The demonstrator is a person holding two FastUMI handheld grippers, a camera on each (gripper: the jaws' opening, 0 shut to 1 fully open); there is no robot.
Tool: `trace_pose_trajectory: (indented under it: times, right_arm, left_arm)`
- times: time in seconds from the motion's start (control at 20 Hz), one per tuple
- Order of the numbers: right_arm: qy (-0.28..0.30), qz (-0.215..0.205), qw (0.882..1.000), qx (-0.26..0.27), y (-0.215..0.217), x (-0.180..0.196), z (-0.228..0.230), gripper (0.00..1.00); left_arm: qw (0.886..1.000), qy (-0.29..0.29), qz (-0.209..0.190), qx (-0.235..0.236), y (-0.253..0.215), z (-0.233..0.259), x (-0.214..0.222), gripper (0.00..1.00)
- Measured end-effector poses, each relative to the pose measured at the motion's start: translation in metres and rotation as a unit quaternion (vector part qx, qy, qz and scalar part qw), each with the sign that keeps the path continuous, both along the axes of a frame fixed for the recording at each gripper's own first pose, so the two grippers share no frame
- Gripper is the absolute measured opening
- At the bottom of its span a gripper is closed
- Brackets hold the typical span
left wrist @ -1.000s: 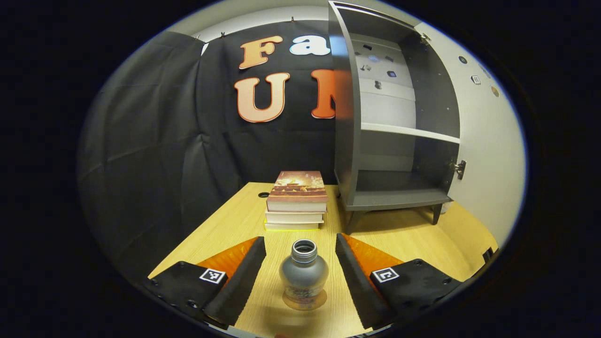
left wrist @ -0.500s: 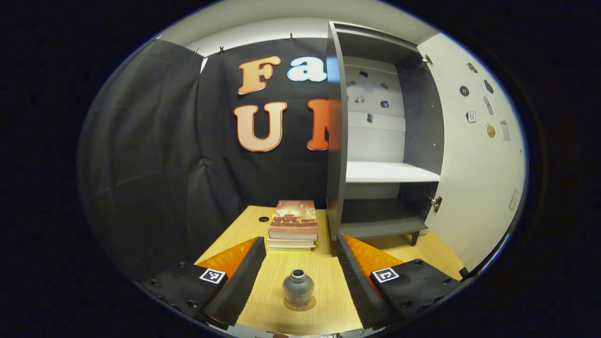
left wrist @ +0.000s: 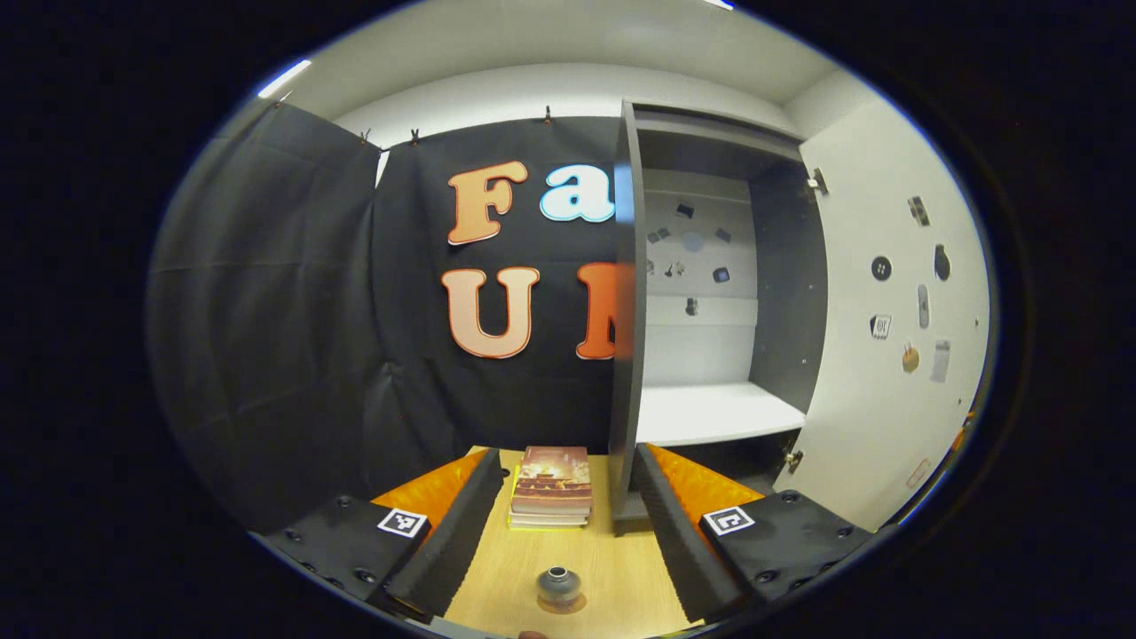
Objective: Open the cabinet door with the right hand, grasp the bottle in the cabinet with the left hand and place it on the coaster, then close the cabinet door with the right hand.
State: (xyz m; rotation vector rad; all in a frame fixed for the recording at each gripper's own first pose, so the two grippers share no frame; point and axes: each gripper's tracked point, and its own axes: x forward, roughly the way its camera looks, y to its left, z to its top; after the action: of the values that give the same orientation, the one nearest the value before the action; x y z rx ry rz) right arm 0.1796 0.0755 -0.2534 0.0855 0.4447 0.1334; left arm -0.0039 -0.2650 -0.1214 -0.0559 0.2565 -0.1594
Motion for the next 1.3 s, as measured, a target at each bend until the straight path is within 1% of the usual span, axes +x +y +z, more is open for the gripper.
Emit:
trace_pose_trajectory:
  times: [0.1,0.15,0.2,0.25,0.3,0.35,0.4,0.45,0.5,0.6,0.65,0.7,0.75,0.8,0.85,0.9,1.05,1.1,1.15,1.3]
  right_arm:
    - [0.0,0.009,1.0,0.0,0.006,0.001,0.0,0.93]
    - [0.0,0.015,1.0,0.001,0.01,0.001,0.0,0.93]
    - [0.0,0.022,1.0,0.003,0.015,0.001,0.0,0.93]
    - [-0.001,0.029,1.0,0.005,0.02,0.0,0.001,0.93]
    - [-0.003,0.035,0.999,0.006,0.024,-0.001,0.002,0.93]
    - [-0.006,0.04,0.999,0.005,0.026,-0.002,0.003,0.93]
    - [-0.007,0.041,0.999,0.002,0.027,-0.002,0.006,0.93]
    - [-0.004,0.041,0.999,0.003,0.027,-0.001,0.005,0.98]
    - [-0.001,0.043,0.999,0.008,0.029,-0.001,0.003,0.92]
    - [0.004,0.046,0.999,0.026,0.034,-0.004,0.002,0.91]
    - [0.005,0.048,0.998,0.034,0.036,-0.006,0.001,0.9]
    - [0.005,0.05,0.998,0.039,0.039,-0.006,0.001,0.97]
    - [0.004,0.054,0.998,0.041,0.043,-0.004,0.002,0.9]
    - [0.002,0.059,0.997,0.042,0.048,-0.004,0.003,0.97]
    - [0.0,0.067,0.997,0.042,0.054,-0.003,0.003,0.9]
    - [-0.001,0.077,0.996,0.043,0.062,-0.003,0.004,0.9]
    - [-0.003,0.101,0.994,0.045,0.088,-0.005,0.006,0.89]
    - [-0.004,0.106,0.993,0.045,0.096,-0.007,0.007,0.89]
    - [-0.005,0.111,0.993,0.045,0.105,-0.009,0.007,0.89]
    - [-0.009,0.122,0.992,0.039,0.124,-0.011,0.01,0.89]
  left_arm:
    - [1.0,-0.018,0.006,-0.008,0.004,0.03,0.01,0.97]
    - [1.0,-0.026,0.008,-0.008,0.007,0.043,0.014,0.94]
    - [0.999,-0.032,0.009,-0.008,0.008,0.055,0.018,0.97]
    - [0.999,-0.033,0.008,-0.01,0.008,0.064,0.021,0.94]
    - [0.999,-0.028,0.011,-0.016,0.009,0.068,0.023,0.97]
    - [0.999,-0.028,0.007,-0.029,0.007,0.077,0.025,0.97]
    - [0.999,-0.031,0.002,-0.04,0.005,0.087,0.027,0.95]
    - [0.998,-0.035,0.0,-0.046,0.007,0.097,0.029,0.95]
    - [0.998,-0.042,-0.001,-0.046,0.01,0.105,0.03,0.95]
    - [0.998,-0.056,0.008,-0.03,0.019,0.118,0.035,0.94]
    - [0.998,-0.061,0.011,-0.021,0.022,0.122,0.036,0.94]
    - [0.998,-0.063,0.011,-0.015,0.022,0.124,0.038,0.94]
    - [0.998,-0.063,0.009,-0.011,0.021,0.124,0.038,0.94]
    - [0.998,-0.062,0.008,-0.008,0.02,0.124,0.038,0.94]
    - [0.998,-0.061,0.005,-0.006,0.02,0.123,0.039,0.97]
    - [0.998,-0.059,0.003,-0.005,0.02,0.123,0.04,0.94]
    - [0.999,-0.053,0.005,-0.009,0.027,0.119,0.045,0.94]
    - [0.999,-0.053,0.007,-0.011,0.031,0.119,0.048,0.94]
    - [0.999,-0.052,0.009,-0.01,0.037,0.119,0.052,0.97]
    - [0.998,-0.058,0.014,-0.008,0.054,0.123,0.058,0.97]
